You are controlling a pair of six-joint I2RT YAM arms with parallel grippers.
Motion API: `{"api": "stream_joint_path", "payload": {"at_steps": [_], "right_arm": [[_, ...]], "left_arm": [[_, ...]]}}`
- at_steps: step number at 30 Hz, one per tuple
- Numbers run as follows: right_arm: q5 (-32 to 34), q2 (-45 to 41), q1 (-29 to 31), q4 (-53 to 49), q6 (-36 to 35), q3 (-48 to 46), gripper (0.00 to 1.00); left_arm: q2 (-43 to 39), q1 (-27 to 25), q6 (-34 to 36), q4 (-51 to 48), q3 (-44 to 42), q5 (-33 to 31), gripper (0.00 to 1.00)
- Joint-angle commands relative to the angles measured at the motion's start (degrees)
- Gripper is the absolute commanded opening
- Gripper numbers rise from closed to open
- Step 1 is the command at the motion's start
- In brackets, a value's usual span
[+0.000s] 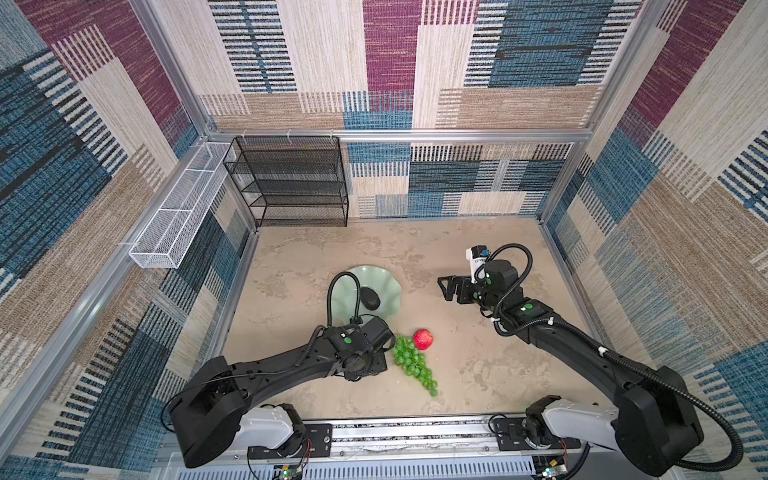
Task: Place and organize the fake fruits in the fruit bowl
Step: 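Grasp the avocado near the bowl with the left gripper while the right gripper withdraws, then lift the avocado with the left gripper and set it in the bowl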
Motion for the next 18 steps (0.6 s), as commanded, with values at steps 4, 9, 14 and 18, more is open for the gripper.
{"api": "stream_joint_path", "payload": {"at_steps": [4, 9, 14, 18], "right_arm": [[-0.2, 0.2, 0.0, 2.0, 0.2, -0.3, 1.0], [-0.4, 0.1, 0.0, 2.1, -0.1, -0.6, 0.99], [-1.1, 0.9, 0.0, 1.5, 0.0, -0.2, 1.0], [-1.2, 0.3, 0.1, 1.0, 0.5, -0.4, 1.0]], "left_arm": [[-12.0, 0.3, 0.9, -8.3, -0.5, -4.8, 0.57], [-19.9, 5.7, 7.0, -13.6, 3.9, -6.7, 0.59], [-15.0, 19.5, 19.9, -10.5, 9.2, 4.4, 0.59], [-3.5, 24.1, 27.7, -12.6, 18.4, 6.8, 0.59]]}}
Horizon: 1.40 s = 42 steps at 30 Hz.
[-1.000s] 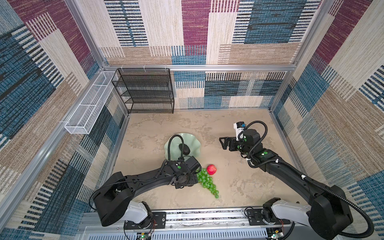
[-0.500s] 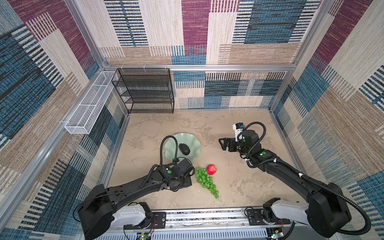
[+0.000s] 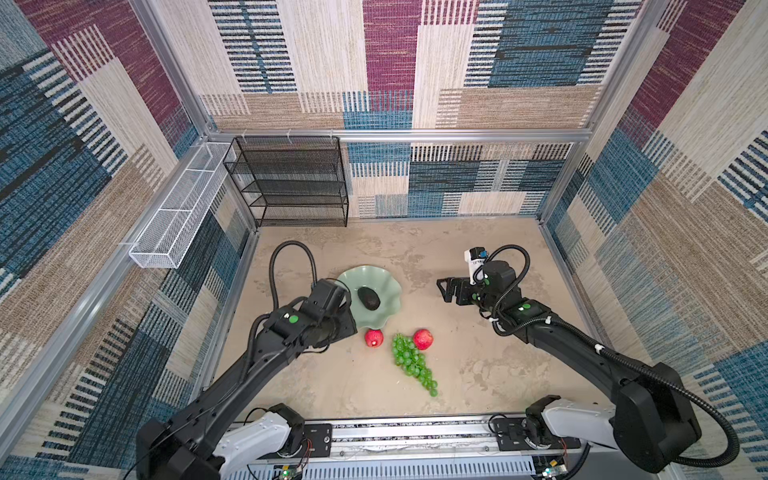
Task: Place and organize the fake fruits in the fruit bowl
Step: 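Lift the avocado with the left gripper and set it in the bowl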
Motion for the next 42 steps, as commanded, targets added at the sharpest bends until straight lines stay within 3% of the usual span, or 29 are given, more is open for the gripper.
{"api": "stream_joint_path", "payload": {"at_steps": [1, 7, 16, 29, 38, 42], "right_arm": [[-0.8, -0.8, 0.0, 0.8, 0.6, -0.3, 1.0], [0.5, -2.4, 0.0, 0.5, 1.0, -1.9, 1.0], [0.2, -3.7, 0.0, 1.0, 1.4, -3.8, 1.0], [0.1, -2.4, 0.0, 1.0, 1.0, -4.0, 1.0], [-0.2, -0.4, 0.0, -0.7, 0.3, -4.1, 1.0], [-3.4, 0.4, 0.1, -2.9, -0.2, -3.6, 0.99]], "left_arm": [[6.8, 2.6, 10.1, -1.5, 5.9, 3.6, 0.59], [20.3, 6.6, 14.9, -0.1, 12.8, 6.9, 0.57], [29.5, 7.2, 14.8, 0.5, 15.7, 6.1, 0.58], [35.1, 7.7, 12.9, 3.9, 15.7, 7.0, 0.66], [33.3, 7.7, 12.7, 5.0, 15.1, 6.5, 0.74], [29.2, 7.9, 12.9, 5.1, 15.0, 4.4, 0.74]]}}
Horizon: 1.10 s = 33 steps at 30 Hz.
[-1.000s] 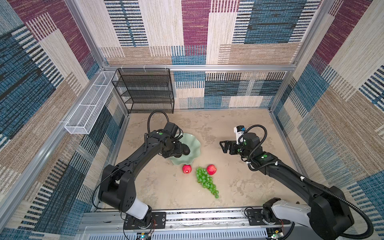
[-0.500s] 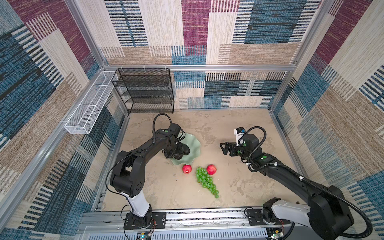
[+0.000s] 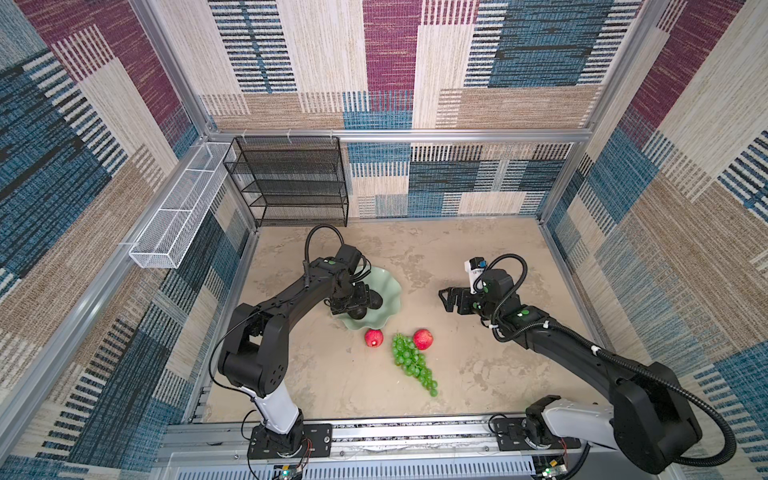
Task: Place and organize the fake fruits in the fruit bowl
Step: 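Lift the avocado with the left gripper and set it in the bowl, then grasp the larger red apple with the right gripper while the left arm withdraws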
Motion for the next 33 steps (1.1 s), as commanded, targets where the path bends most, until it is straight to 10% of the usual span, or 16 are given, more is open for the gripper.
{"api": "stream_joint_path", "payload": {"at_steps": [1, 17, 33], "right_arm": [[-3.4, 0.6, 0.3, -2.2, -0.7, 0.6, 0.98], [-2.2, 6.4, 18.8, -3.9, 10.6, -1.7, 0.94], [-0.2, 14.1, 19.1, 3.3, 18.5, -0.7, 0.77]], "left_arm": [[-4.0, 0.2, -0.1, 0.2, 0.0, -3.2, 0.74], [-49.5, 1.1, 5.3, 25.3, -22.7, -31.8, 0.84], [-49.4, 2.1, 8.6, 22.6, -23.4, -29.3, 0.86]]}}
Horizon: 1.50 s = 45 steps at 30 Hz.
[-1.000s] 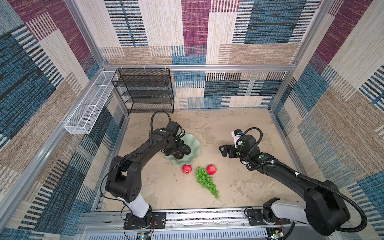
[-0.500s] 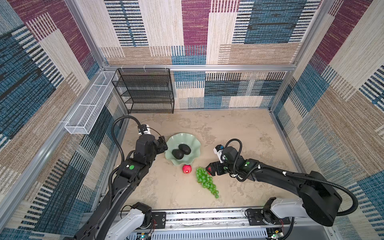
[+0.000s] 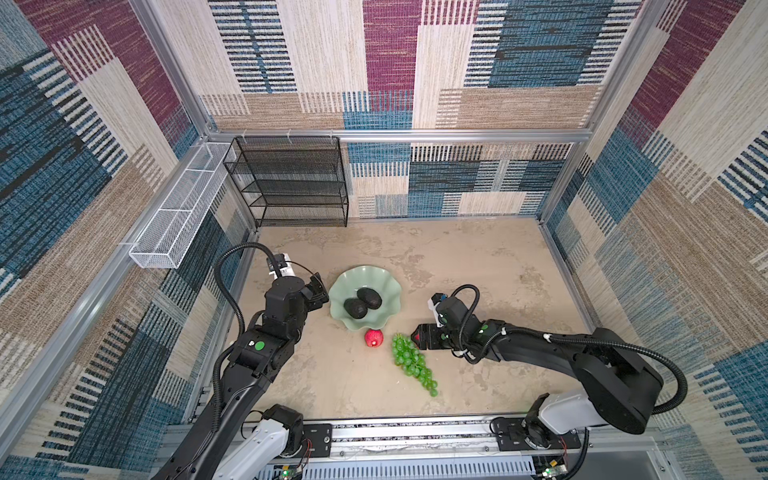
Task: Place and organize the fake fruits in the fruit bowl
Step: 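Grasp the larger red apple with the right gripper while the left arm withdraws, then place the red apple in the bowl beside the avocados with the right gripper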
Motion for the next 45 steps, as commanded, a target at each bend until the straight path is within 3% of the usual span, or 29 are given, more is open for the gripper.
{"api": "stream_joint_path", "payload": {"at_steps": [1, 8, 13, 18, 31, 41, 45], "right_arm": [[0.7, 1.5, 0.0, 3.2, 2.1, 1.1, 0.74], [2.8, 0.6, 0.0, 2.8, 3.5, 0.4, 0.54], [7.6, -4.7, 0.0, -3.0, 3.0, 2.0, 0.52], [13.0, -7.7, 0.1, -9.2, -1.0, 10.4, 0.51], [10.5, 13.9, 2.0, -8.7, -10.0, 35.1, 0.48], [10.5, 24.0, 6.5, -9.9, -10.7, 38.9, 0.49], [10.3, 25.6, 7.0, -9.7, -10.6, 39.4, 0.54]], "left_arm": [[0.3, 0.3, 2.6, 1.3, 0.1, 0.3, 0.86], [0.5, 1.4, 4.2, 2.9, -1.0, 0.9, 0.87], [2.2, 2.5, 4.6, 3.6, -0.8, 2.3, 0.87], [2.5, 3.9, 4.4, 3.7, -1.3, 4.6, 0.88], [-2.7, 8.3, 2.7, -0.9, -3.7, 6.7, 0.88], [-4.0, 10.8, 1.3, -1.4, -5.6, 10.0, 0.89], [-3.5, 10.8, 1.5, -1.1, -5.3, 11.2, 0.89]]}}
